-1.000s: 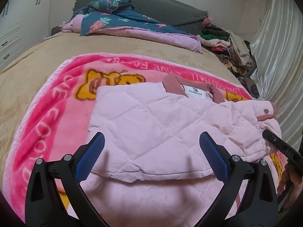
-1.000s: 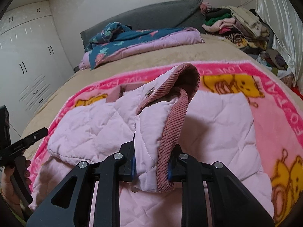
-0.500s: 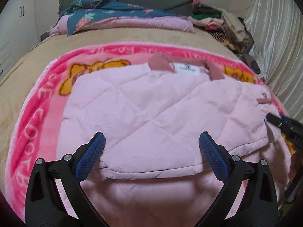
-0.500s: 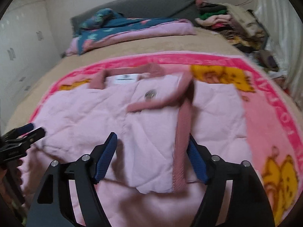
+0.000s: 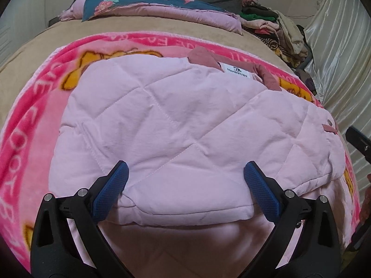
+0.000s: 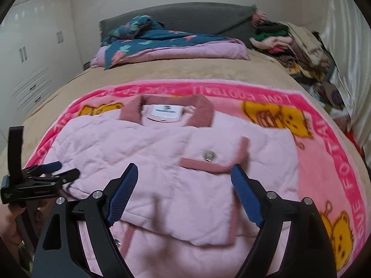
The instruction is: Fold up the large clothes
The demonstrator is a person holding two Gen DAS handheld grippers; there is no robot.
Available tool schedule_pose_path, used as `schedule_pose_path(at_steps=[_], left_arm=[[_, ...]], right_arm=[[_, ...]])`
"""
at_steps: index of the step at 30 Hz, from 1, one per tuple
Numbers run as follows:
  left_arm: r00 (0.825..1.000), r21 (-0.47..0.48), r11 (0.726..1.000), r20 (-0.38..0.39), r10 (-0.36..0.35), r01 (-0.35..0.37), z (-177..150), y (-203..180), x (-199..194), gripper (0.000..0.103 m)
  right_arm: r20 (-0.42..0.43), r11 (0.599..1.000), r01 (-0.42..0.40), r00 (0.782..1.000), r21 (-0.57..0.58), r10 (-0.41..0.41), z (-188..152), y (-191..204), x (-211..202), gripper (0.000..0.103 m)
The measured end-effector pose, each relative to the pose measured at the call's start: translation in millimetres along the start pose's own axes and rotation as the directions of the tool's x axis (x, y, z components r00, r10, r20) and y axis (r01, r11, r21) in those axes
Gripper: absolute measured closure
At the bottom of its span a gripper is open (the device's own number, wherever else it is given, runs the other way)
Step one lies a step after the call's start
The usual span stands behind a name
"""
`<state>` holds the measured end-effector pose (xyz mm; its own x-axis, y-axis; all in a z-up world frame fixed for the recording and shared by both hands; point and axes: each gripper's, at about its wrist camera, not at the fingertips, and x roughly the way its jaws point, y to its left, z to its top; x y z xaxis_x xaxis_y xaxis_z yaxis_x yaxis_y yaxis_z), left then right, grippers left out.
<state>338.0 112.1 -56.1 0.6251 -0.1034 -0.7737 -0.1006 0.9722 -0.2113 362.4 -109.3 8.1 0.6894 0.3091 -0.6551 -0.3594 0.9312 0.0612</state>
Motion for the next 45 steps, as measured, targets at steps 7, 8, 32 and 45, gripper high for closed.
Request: schedule_pose_path(at_steps=[7,8,32,45], left_arm=[[1.0,0.0,1.0,-0.003,0.005,-0.005,-0.7,0.1,1.3,0.008],[1.0,0.001,1.0,-0.003,0.007,-0.007,-0.5,-0.3,0.8,0.008],[1.0,0.004,1.0,0.005,0.009,-0.009,7.7,-12.7,-31.9,0.009],[0.997,0.004,1.0,0.075,0.024,-0.024,14.5,-14.5,-68.2,0.009]], right_arm=[[-0.101,0.993,0.0,0.995,-0.115,-0.012,10.1,25.5,31.9,0.009],[-0.167,0.992,0.012,0.985,-0.124,-0.032,5.7,24.0,49.1,0.009],[-0.084,0.996,-0.001,0.996,0.086,0.009,-30.7,10.7,26.7,0.006],[0.004,0.994,-0.022,1.0,0.103,0.022,-27.7,20.7,-25.1,0.005]])
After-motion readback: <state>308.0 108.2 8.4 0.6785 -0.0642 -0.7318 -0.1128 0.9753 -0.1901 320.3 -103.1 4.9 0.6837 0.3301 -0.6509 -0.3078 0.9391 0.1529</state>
